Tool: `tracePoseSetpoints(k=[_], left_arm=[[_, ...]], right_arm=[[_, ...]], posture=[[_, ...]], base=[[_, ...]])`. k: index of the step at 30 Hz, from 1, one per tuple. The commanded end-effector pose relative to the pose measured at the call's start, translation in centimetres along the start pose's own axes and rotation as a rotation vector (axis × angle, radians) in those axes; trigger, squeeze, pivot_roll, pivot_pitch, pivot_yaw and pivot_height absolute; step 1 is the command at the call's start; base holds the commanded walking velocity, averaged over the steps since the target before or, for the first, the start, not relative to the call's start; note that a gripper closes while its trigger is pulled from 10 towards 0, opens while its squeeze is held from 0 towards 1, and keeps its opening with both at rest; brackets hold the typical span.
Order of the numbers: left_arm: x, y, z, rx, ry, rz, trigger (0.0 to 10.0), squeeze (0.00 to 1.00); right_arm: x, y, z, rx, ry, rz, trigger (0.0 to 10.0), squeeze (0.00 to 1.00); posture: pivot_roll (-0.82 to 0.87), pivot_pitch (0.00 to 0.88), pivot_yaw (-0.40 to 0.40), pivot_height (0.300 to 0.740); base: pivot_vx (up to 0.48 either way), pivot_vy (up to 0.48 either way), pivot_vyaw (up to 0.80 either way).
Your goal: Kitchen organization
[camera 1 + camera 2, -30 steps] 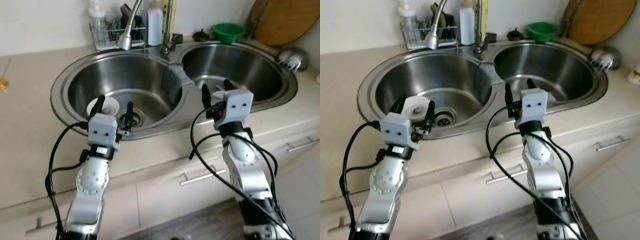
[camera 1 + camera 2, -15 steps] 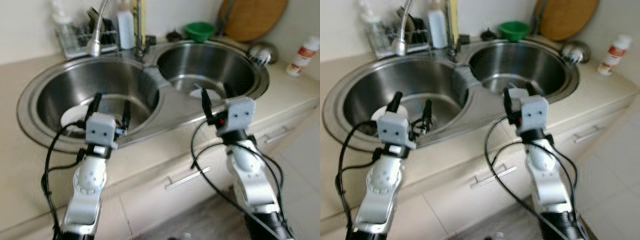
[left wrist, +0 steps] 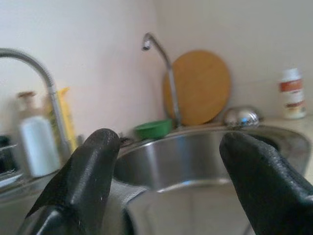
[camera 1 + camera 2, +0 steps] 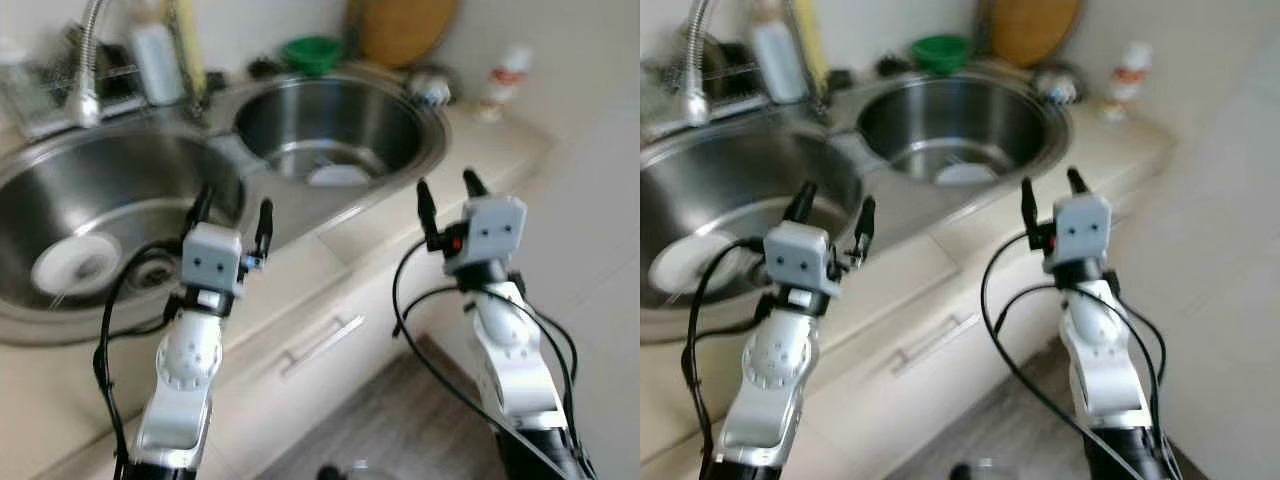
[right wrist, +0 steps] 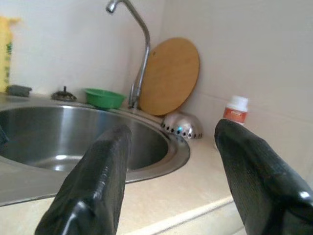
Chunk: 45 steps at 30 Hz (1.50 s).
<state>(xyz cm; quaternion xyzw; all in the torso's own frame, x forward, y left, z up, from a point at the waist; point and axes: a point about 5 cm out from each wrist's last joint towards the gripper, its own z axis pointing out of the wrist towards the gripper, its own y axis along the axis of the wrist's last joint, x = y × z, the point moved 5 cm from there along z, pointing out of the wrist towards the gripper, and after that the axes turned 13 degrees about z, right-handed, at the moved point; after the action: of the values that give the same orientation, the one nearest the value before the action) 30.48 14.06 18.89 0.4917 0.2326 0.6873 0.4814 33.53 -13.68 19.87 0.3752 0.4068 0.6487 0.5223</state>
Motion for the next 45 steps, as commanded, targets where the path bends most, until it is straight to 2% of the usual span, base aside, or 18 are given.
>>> tracePoseSetpoints(k=[1, 21, 40, 45], left_arm=[[-0.37, -0.31, -0.17, 0.011, -0.011, -0.013, 10.0, 0.0], [-0.6, -0.43, -0.18, 0.019, -0.018, -0.011, 10.0, 0.0], [-0.75, -0.59, -0.27, 0.022, -0.023, -0.013, 10.0, 0.0], [-0.8, -0.62, -0.3, 0.023, -0.023, -0.013, 10.0, 0.0]], right_arm=[[-0.01, 0.59, 0.19, -0.019, 0.007, -0.006, 10.0, 0.0], [-0.17, 0.66, 0.31, -0.023, 0.003, -0.006, 10.0, 0.0], [-0.36, 0.22, 0.47, -0.009, -0.016, -0.009, 10.0, 0.0], [-0.4, 0.16, 0.53, -0.009, -0.017, -0.009, 10.0, 0.0]], posture=[[0.02, 0.026, -0.035, 0.74], [0.02, 0.026, -0.038, 0.74], [0.02, 0.014, -0.036, 0.74], [0.02, 0.01, -0.037, 0.74]], base=[[0.0, 0.0, -0.8], [0.0, 0.0, -0.8], [0.0, -0.464, -0.8], [0.0, -0.182, -0.8]])
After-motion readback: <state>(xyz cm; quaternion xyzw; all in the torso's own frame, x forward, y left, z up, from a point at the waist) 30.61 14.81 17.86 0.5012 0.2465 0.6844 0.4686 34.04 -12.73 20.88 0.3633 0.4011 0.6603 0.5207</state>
